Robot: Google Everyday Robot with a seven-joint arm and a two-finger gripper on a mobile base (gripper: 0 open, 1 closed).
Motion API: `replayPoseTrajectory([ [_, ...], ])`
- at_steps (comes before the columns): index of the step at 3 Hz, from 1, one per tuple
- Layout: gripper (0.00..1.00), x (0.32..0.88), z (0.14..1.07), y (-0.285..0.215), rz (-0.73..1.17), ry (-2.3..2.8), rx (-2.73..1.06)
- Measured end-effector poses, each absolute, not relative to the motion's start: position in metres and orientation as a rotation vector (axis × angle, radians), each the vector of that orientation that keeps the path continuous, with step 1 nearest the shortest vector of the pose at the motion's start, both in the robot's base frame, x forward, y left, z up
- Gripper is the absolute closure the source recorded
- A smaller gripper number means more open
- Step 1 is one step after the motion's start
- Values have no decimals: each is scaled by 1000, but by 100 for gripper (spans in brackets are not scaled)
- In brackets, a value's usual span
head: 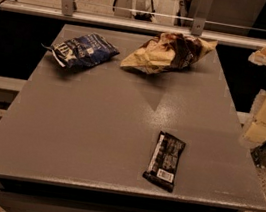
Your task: Move brown chip bag near rxbar chocolate
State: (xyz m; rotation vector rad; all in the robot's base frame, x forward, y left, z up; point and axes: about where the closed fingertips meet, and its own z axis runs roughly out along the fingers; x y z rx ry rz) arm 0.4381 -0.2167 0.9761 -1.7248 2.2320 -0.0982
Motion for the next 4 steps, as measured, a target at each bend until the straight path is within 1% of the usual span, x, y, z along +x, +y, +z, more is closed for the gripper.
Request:
replayPoseTrajectory([
  [1,0,438,976,-217,-98,2232,-1725],
  [2,0,458,977,-215,-117,2146,-1724],
  [3,0,504,981,-206,-152,2011,-1749],
  [4,0,559,977,-183,-181,1885,-1754],
])
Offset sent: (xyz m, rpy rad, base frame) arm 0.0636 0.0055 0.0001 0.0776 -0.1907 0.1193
